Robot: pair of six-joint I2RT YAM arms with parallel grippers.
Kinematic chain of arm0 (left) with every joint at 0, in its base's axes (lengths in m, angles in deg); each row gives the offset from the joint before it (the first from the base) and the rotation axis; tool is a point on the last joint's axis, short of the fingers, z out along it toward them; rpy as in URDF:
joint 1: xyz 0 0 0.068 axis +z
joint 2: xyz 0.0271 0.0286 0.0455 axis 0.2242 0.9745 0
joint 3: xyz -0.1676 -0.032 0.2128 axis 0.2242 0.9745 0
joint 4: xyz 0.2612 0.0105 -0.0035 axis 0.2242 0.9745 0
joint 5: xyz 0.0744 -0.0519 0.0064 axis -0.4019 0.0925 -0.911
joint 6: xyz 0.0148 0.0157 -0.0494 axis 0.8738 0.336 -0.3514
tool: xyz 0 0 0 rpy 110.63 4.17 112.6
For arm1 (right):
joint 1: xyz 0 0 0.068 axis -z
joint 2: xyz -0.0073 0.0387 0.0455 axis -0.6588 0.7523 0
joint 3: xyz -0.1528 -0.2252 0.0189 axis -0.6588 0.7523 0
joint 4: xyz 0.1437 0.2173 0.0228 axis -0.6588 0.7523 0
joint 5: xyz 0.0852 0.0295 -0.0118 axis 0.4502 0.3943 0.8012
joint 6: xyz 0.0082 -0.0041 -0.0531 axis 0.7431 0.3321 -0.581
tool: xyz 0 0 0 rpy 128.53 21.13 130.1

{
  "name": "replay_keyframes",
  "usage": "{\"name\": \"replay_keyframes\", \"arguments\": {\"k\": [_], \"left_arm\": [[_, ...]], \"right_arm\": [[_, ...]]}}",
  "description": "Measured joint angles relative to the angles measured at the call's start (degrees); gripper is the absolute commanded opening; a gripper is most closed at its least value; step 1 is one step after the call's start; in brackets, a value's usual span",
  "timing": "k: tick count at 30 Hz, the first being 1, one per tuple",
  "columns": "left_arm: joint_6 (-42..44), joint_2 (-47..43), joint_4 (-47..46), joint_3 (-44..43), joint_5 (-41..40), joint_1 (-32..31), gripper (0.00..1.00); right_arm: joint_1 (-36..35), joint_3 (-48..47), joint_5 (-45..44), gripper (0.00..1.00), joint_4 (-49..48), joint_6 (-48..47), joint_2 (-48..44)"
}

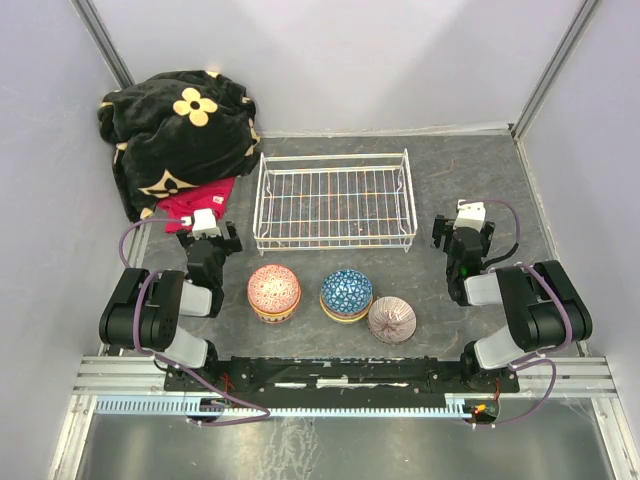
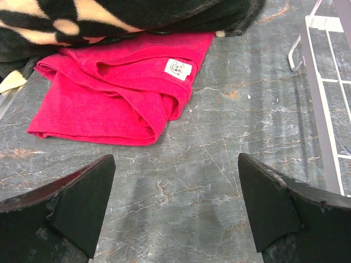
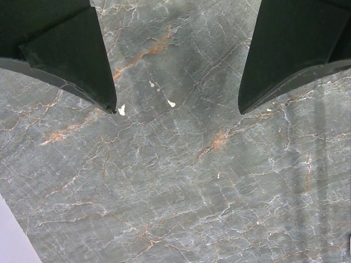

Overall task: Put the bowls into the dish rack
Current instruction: Pick up the bowl from the center of the board.

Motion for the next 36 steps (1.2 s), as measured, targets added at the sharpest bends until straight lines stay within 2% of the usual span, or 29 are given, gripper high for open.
{"name": "replay_keyframes", "arguments": {"k": [23, 28, 31, 34, 36], "left_arm": [[0.0, -0.02, 0.09, -0.02, 1.4, 0.0, 0.99], [0.0, -3.5, 3.78, -0.09, 1.95, -0.63, 0.99], [0.0, -7.87, 10.01, -2.1, 2.6, -0.87, 0.99], [0.0, -11.91, 15.5, -5.44, 4.44, -1.31, 0.99], [-0.09, -14.69, 17.22, -6.23, 4.92, -1.62, 0.99]], "right_arm": [[0.07, -0.02, -0.02, 1.0, 0.0, 0.0, 0.0], [0.04, -0.02, -1.14, 0.99, 0.55, 0.11, -1.03], [-0.44, -2.71, -3.06, 1.0, 10.64, 1.14, -6.32], [-0.46, -12.11, -4.15, 0.99, 27.06, 3.28, -12.37], [-0.46, -18.45, -3.67, 0.99, 34.58, 4.96, -15.78]]}}
